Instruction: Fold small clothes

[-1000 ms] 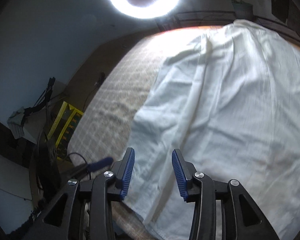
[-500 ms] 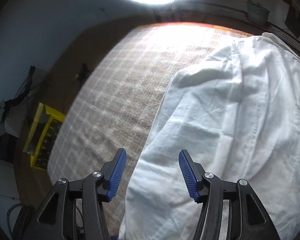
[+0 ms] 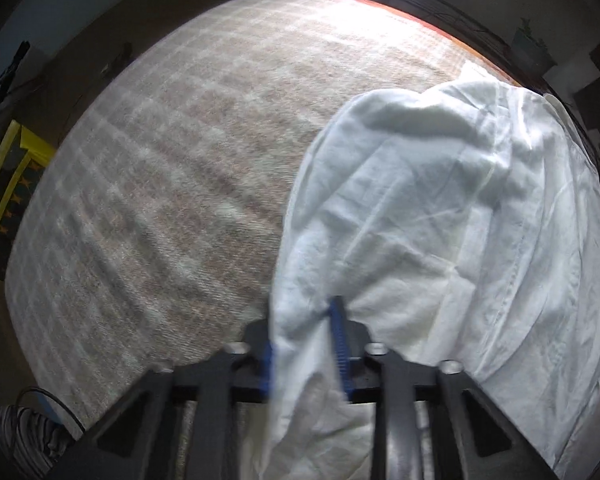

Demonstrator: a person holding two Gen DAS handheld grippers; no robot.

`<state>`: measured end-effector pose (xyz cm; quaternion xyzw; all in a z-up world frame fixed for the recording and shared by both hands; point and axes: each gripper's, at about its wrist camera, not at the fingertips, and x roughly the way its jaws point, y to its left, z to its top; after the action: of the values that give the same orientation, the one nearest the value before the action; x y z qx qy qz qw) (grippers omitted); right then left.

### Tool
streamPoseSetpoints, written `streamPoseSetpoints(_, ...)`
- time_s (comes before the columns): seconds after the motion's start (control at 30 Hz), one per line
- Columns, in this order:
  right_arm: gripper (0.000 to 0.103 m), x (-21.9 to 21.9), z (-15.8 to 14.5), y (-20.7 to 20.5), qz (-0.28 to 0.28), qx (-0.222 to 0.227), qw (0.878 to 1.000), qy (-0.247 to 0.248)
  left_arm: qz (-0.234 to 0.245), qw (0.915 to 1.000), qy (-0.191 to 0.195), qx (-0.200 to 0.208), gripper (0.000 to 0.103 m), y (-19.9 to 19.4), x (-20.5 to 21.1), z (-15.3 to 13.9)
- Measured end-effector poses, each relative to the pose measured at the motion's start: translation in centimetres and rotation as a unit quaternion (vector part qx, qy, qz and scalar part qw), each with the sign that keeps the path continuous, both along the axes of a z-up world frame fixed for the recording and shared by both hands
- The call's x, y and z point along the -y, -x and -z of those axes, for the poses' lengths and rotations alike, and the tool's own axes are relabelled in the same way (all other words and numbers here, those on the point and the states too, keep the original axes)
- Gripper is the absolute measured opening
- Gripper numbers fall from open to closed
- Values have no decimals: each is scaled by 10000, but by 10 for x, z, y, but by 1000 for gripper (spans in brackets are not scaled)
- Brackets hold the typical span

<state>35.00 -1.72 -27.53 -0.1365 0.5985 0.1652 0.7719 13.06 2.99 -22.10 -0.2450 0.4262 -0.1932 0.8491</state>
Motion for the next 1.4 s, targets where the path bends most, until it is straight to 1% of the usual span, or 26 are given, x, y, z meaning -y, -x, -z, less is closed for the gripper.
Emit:
streamPoseSetpoints(0.1, 0, 35, -8, 2, 305, -43, 9962, -814, 81, 9998, -145, 140, 0, 0, 16, -8)
streamPoseSetpoints(0.2, 0, 77, -20, 10, 609, 83, 9836, -1698, 235, 9988, -327, 286, 0, 2, 35, -17)
streamPoseSetpoints(0.23, 0, 77, -20, 10, 609, 83, 9836, -1698, 300, 9983, -384, 328, 0, 3, 43, -20)
streamPoseSetpoints(0.3, 0, 104, -27, 16, 795, 192, 9729, -2164, 413, 9973, -473, 389, 0, 3, 55, -25)
streamPoseSetpoints(0.33, 0, 135, -36, 24, 996, 361, 9584, -2652, 483, 9965, -523, 428, 0, 3, 64, -28)
streamPoseSetpoints(0.37, 0, 147, -40, 29, 1081, 429, 9515, -2850, 557, 9958, -562, 472, 0, 3, 73, -30)
streamPoseSetpoints(0.4, 0, 147, -40, 29, 1081, 429, 9515, -2850, 628, 9949, -608, 514, 0, 3, 80, -33)
streamPoseSetpoints(0.47, 0, 177, -44, 36, 1310, 519, 9354, -3244, 770, 9928, -720, 575, 0, 2, 96, -36)
streamPoseSetpoints(0.5, 0, 209, -42, 45, 1627, 558, 9199, -3524, 847, 9919, -750, 580, 0, 2, 104, -37)
streamPoseSetpoints(0.53, 0, 217, -43, 45, 1767, 552, 9139, -3611, 927, 9907, -803, 587, 0, 2, 113, -37)
streamPoseSetpoints(0.6, 0, 245, -32, 52, 2134, 465, 8949, -3892, 1054, 9886, -902, 593, 0, 0, 122, -38)
streamPoseSetpoints(0.63, 0, 256, -25, 56, 2284, 424, 8884, -3959, 1132, 9869, -972, 608, 0, 0, 129, -38)
streamPoseSetpoints(0.67, 0, 256, -25, 56, 2284, 424, 8884, -3959, 1204, 9854, -1043, 608, 0, -1, 136, -37)
streamPoseSetpoints(0.7, 0, 270, -14, 60, 2420, 308, 8817, -4038, 1224, 9845, -1108, 595, 0, -1, 136, -35)
streamPoseSetpoints(0.77, 0, 267, -8, 60, 2384, 307, 8874, -3933, 1270, 9836, -1156, 545, 0, -3, 142, -34)
streamPoseSetpoints(0.8, 0, 267, -8, 60, 2384, 307, 8874, -3933, 1296, 9832, -1178, 524, 0, -4, 141, -32)
streamPoseSetpoints(0.83, 0, 263, -9, 55, 2232, 367, 8978, -3779, 1329, 9828, -1175, 507, 0, -4, 142, -32)
streamPoseSetpoints(0.87, 0, 261, -12, 52, 2158, 395, 9016, -3729, 1366, 9826, -1158, 499, 0, -3, 142, -34)
streamPoseSetpoints(0.97, 0, 263, -15, 40, 2027, 462, 9158, -3437, 1465, 9819, -1086, 513, 0, 22, 140, -43)
streamPoseSetpoints(1.07, 0, 274, -6, 42, 2073, 203, 9110, -3561, 1507, 9799, -1154, 617, 0, 42, 127, -51)
streamPoseSetpoints(1.17, 5, 276, -2, 52, 2010, 227, 9269, -3163, 1406, 9819, -1127, 590, 0, 38, 103, -53)
streamPoseSetpoints(1.23, 14, 283, -1, 60, 2118, 237, 9293, -3017, 1236, 9839, -1167, 554, 0, 28, 93, -54)
streamPoseSetpoints(1.3, 27, 288, -2, 66, 2168, 261, 9268, -3055, 1037, 9879, -1063, 439, 0, 20, 84, -53)
streamPoseSetpoints(1.33, 33, 292, -5, 71, 2208, 270, 9242, -3105, 931, 9903, -974, 345, 0, 11, 78, -50)
streamPoseSetpoints(1.37, 41, 299, -10, 84, 2264, 311, 9158, -3304, 850, 9922, -877, 260, 0, 1, 74, -46)
streamPoseSetpoints(1.4, 41, 301, -11, 90, 2242, 311, 9132, -3387, 828, 9929, -828, 210, 0, -4, 70, -42)
